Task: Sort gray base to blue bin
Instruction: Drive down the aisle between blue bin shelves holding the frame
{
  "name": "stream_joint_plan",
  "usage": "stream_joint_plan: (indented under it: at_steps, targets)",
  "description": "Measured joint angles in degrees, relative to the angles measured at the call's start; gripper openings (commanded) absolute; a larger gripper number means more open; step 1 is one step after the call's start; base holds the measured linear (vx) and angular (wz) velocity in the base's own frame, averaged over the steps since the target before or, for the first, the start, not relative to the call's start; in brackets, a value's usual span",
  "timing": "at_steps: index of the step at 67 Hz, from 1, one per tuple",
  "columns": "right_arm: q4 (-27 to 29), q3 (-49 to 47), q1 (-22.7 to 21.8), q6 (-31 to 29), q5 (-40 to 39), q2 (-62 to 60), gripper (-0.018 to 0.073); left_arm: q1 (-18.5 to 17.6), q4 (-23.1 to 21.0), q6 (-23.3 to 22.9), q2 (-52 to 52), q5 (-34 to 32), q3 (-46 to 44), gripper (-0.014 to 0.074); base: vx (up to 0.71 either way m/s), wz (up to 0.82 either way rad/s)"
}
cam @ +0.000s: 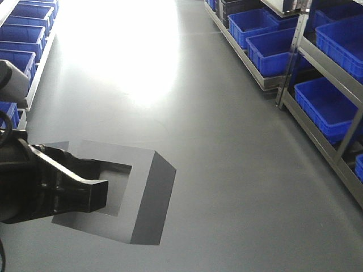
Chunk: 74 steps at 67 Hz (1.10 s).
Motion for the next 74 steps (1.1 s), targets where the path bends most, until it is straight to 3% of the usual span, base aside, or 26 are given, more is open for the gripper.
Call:
stream_joint_plan:
  at_steps: [74]
  targets:
    - [0.0,0.0,0.0,0.0,0.0,0.0,-0.0009,0.0,0.0,0.0,0.0,0.0,0.0,0.0003,0.40,0.09]
